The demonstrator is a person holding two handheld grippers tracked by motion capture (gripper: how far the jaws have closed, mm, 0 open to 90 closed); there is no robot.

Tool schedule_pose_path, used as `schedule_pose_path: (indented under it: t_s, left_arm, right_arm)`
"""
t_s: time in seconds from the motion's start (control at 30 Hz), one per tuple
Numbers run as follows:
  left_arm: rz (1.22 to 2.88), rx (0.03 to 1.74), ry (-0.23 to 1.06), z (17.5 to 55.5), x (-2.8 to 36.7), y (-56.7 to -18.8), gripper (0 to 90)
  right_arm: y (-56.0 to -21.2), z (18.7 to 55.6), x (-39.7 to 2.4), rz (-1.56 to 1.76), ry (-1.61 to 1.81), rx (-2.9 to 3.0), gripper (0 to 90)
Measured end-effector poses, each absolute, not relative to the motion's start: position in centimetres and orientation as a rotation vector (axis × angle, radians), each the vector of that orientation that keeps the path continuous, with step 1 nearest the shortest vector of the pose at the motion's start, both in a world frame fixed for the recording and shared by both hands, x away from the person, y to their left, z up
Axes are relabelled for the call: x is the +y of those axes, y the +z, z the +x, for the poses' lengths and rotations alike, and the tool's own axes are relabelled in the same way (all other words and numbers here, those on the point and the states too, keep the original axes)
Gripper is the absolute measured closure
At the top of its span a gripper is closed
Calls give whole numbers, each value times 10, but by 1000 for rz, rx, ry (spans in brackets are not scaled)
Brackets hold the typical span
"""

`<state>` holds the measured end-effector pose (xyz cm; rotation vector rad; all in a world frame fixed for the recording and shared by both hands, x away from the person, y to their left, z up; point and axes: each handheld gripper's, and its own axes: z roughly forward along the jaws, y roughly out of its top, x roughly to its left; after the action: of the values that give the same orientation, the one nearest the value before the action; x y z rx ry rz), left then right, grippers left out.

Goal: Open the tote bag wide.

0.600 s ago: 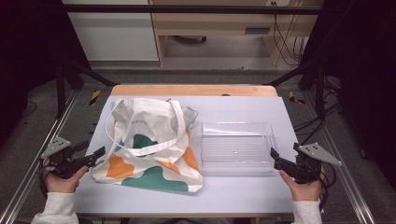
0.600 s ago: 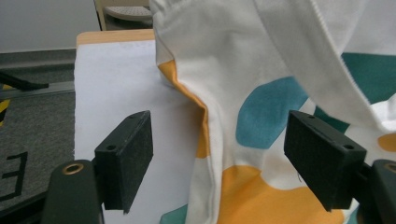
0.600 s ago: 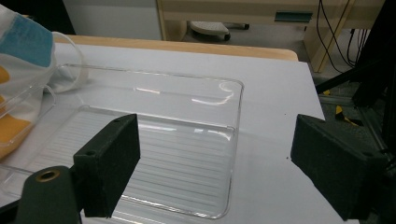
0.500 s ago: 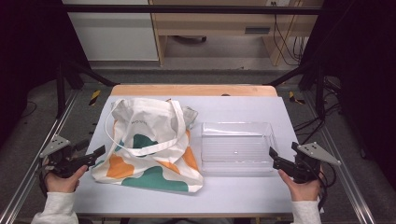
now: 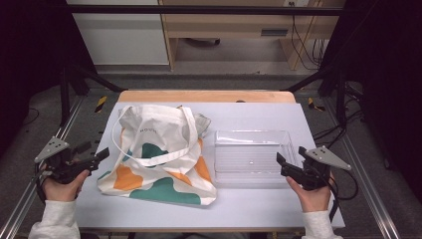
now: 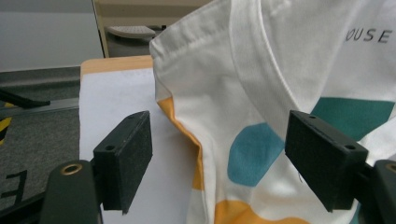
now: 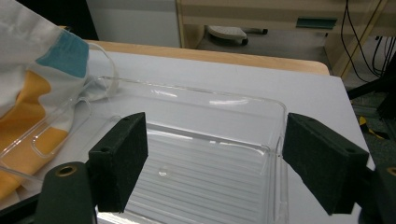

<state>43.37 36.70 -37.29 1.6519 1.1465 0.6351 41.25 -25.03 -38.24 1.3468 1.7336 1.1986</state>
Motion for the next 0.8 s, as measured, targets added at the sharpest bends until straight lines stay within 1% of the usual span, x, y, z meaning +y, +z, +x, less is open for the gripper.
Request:
schedule_pose_path:
  t_s: [0.27,0.47,0.8]
  left_arm:
    - [1629,1109,638,439,358,-357,229]
    - [1617,1067,653,442,343,-343,234]
    - [1651,1014,657,446,315,-337,265]
  right_arm:
    - [-366,420,-230,1302,1250,1742,253]
    - [-358,428,-208,1279,1289,1772,283]
    - [-353,437,-182,1243,1331,1811,301]
